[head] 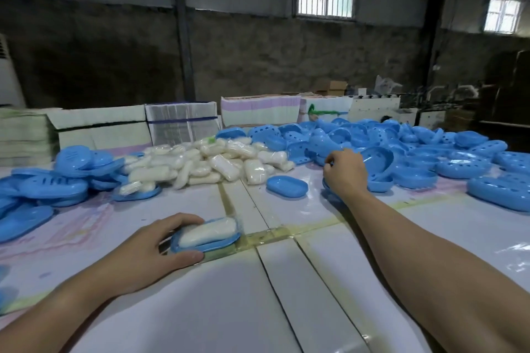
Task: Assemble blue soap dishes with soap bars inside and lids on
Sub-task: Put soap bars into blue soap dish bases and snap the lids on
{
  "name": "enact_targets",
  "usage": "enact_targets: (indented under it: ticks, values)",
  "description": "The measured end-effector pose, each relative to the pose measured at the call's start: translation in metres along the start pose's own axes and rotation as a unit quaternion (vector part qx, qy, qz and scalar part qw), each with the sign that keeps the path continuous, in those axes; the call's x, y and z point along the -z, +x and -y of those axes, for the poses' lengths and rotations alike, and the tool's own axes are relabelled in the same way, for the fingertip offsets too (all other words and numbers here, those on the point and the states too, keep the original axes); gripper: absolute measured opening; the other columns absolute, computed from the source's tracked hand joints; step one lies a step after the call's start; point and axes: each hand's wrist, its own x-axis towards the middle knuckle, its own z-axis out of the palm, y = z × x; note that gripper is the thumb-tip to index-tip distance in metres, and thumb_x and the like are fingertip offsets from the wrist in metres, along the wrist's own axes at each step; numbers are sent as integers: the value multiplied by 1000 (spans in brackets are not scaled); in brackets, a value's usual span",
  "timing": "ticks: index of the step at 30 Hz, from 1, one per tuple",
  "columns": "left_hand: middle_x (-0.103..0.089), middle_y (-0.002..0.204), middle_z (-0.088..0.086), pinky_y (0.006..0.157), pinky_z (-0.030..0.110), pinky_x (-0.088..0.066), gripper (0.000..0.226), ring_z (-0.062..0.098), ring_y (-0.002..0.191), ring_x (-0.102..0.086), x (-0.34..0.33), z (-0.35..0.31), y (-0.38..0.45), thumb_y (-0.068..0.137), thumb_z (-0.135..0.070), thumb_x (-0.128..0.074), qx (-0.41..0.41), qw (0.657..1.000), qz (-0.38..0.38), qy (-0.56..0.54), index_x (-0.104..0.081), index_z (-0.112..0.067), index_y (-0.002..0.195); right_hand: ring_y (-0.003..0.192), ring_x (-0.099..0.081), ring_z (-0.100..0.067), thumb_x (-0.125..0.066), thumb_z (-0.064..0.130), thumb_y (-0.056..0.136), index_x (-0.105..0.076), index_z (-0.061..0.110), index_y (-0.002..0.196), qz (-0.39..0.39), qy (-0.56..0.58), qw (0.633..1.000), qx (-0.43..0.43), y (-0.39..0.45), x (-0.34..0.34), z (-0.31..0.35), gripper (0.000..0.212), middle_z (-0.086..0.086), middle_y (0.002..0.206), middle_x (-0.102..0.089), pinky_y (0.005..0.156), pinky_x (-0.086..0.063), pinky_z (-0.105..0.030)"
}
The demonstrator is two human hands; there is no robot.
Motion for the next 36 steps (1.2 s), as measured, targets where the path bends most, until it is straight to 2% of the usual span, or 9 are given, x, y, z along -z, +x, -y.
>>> enact_targets:
  ticks: [3, 9, 13, 21, 23, 26, 31, 33, 36]
  values:
    - [-63, 115, -32, 85, 6, -45, 49, -4, 106, -61, 0, -1, -1, 71, -53, -76, 13, 1000, 0, -1, -62, -44, 117, 101, -53, -31, -55, 0, 86, -72, 14, 98, -31, 42, 999, -7, 2, 0, -2, 25, -8, 106, -59, 80, -47, -38]
    - [-64, 115, -30, 85, 6, -45, 44, -3, 106, -62, 0, -2, -1, 81, -33, -81, 24, 1000, 1, -5, -62, -40, 119, 110, -55, -34, -60, 22, 92, -58, 20, 127, -8, 76, 993, -85, 6, -2, -9, 35, -10, 128, -52, 89, -44, -41]
    - [-63, 115, -31, 88, 8, -46, 44, -2, 109, -61, 1, -2, -1, 80, -37, -80, 26, 1000, 3, -1, -61, -43, 119, 107, -58, -34, -60, 19, 89, -57, 24, 130, 11, 98, 986, -134, 9, 0, -12, 41, -11, 121, -62, 84, -48, -39]
    - [-63, 116, -31, 88, 9, -47, 53, -1, 110, -61, 1, -1, -1, 70, -56, -75, 23, 1000, 10, -10, -60, -44, 119, 93, -61, -20, -57, 9, 90, -72, 20, 110, -45, 169, 985, -1, 2, -3, 13, 27, -5, 107, -69, 83, -51, -34]
    - [-63, 117, -30, 87, 9, -47, 54, -1, 109, -61, 2, -1, -2, 68, -57, -75, 25, 999, 12, -16, -60, -44, 119, 89, -61, -14, -55, 2, 89, -73, 18, 110, -24, 247, 968, 30, -6, 3, 30, 32, -2, 106, -69, 80, -51, -22]
    - [-61, 116, -35, 89, 10, -47, 60, -4, 111, -60, 1, 0, -2, 66, -58, -76, 35, 999, 12, -17, -56, -46, 122, 84, -61, -12, -51, -6, 87, -72, 21, 102, 97, 470, 877, -2, -27, 20, 68, 37, -1, 97, -66, 71, -49, -17]
    - [-60, 123, -24, 89, 6, -45, 81, -12, 108, -58, -2, -1, 0, 60, -57, -80, 69, 997, -8, -42, -37, -53, 129, 83, -68, -19, -46, -3, 89, -80, 13, 93, 406, 726, 541, -124, -60, 31, 108, 37, -8, 99, -72, 74, -56, -34]
    - [-57, 125, -23, 89, 4, -43, 88, -14, 108, -57, -2, 0, 0, 61, -56, -82, 76, 996, -10, -44, -31, -51, 133, 88, -67, -22, -46, -3, 88, -80, 10, 91, 450, 717, 513, -144, -70, 25, 113, 37, -9, 102, -72, 75, -57, -34]
    - [-57, 122, -23, 86, 1, -41, 88, -17, 106, -56, -2, 1, 2, 71, -47, -86, 76, 997, -7, -24, -27, -53, 136, 74, -65, -19, -48, 1, 90, -77, 10, 94, 461, 650, 576, -182, -81, 15, 117, 31, -8, 97, -71, 60, -56, -28]
